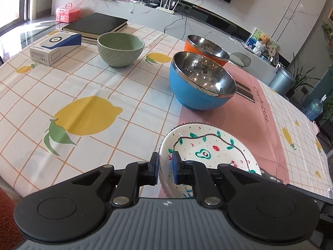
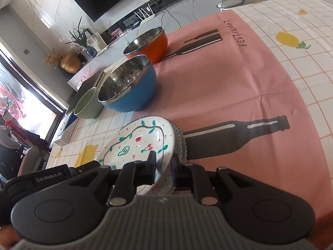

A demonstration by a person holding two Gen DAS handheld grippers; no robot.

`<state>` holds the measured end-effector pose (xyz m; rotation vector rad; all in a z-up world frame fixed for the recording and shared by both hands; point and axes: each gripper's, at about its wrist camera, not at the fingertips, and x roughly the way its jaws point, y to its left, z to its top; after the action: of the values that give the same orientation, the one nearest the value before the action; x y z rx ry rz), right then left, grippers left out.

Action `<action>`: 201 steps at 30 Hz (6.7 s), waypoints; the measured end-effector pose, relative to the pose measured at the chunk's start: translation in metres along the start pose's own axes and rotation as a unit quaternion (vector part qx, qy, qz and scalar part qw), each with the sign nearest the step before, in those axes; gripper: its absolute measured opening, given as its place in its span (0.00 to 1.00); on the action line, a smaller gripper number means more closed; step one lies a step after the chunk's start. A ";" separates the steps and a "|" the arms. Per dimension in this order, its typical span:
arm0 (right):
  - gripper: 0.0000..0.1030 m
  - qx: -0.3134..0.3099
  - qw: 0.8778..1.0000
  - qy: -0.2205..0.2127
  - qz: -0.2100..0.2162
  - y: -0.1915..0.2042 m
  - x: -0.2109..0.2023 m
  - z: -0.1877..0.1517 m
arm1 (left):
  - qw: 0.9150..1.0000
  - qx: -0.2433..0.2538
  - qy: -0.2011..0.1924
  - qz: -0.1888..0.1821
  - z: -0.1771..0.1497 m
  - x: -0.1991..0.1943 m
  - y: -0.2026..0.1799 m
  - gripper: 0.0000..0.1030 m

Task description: Organize plates and bowls

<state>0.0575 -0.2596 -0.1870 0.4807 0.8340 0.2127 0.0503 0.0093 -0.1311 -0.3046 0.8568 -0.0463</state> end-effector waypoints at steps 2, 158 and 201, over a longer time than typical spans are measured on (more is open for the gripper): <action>0.13 -0.016 1.000 -0.005 -0.009 0.004 -0.001 -0.002 | 1.000 0.014 -0.004 0.007 -0.001 0.000 -0.004 0.14; 0.08 0.034 0.995 0.031 -0.092 0.027 -0.007 0.115 | 0.996 0.026 0.052 -0.065 0.089 0.002 -0.067 0.10; 0.41 0.109 0.987 0.054 -0.106 -0.114 -0.055 0.075 | 0.991 0.045 0.113 -0.062 0.004 0.038 -0.146 0.22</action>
<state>0.0773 -0.4038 -0.1635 0.5852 1.0130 -0.0507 0.0906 -0.1350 -0.1155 -0.2711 1.0560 -0.2377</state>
